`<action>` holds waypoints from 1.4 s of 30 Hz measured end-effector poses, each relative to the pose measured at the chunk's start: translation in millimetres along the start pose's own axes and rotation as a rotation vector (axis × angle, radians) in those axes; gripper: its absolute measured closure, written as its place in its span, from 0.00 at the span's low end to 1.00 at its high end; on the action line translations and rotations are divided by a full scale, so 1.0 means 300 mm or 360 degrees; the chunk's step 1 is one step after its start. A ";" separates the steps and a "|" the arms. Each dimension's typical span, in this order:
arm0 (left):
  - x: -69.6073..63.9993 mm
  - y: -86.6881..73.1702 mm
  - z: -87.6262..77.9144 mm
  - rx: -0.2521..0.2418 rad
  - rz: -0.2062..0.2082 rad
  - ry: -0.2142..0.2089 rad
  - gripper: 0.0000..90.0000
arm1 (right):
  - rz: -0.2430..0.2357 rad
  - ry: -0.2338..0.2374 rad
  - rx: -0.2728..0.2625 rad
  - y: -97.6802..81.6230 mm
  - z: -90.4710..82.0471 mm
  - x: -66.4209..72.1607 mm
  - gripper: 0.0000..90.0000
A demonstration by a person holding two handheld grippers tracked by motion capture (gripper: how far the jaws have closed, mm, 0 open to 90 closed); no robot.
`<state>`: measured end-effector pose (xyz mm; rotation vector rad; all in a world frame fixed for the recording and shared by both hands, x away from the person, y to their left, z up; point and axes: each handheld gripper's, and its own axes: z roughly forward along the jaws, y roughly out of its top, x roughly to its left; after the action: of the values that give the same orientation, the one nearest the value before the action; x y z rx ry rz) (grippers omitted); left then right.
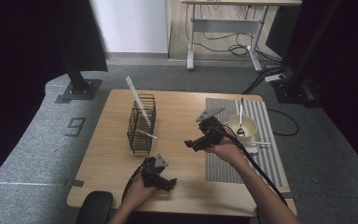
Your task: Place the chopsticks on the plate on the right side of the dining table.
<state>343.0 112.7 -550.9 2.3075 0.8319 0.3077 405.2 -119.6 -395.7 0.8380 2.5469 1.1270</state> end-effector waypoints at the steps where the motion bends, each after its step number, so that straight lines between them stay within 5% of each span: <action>1: -0.001 0.000 0.000 -0.0001 -0.0006 -0.0002 0.00 | -0.0019 0.0032 0.0003 0.018 0.013 0.010 0.08; 4: 0.000 0.000 0.000 -0.0001 -0.0003 -0.0001 0.00 | -0.0036 0.0075 0.0016 0.039 0.031 0.024 0.16; 15: -0.001 0.000 0.000 -0.0001 -0.0003 -0.0001 0.00 | -0.0095 0.0187 -0.0009 0.109 0.110 0.087 0.15; 23: 0.000 0.000 -0.001 0.0005 0.0002 0.0000 0.00 | -0.0018 0.0290 -0.0042 0.163 0.147 0.114 0.21; 33: -0.001 0.000 0.000 0.0001 -0.0004 -0.0001 0.00 | -0.0118 0.0283 -0.0016 0.208 0.202 0.171 0.36; 42: -0.001 0.000 0.000 0.0001 -0.0001 -0.0004 0.00 | -0.0102 0.0290 -0.0046 0.210 0.237 0.187 0.57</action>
<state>342.8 112.5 -550.9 2.3077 0.8317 0.3038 415.5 -9.8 -396.3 0.6694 2.6742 1.2707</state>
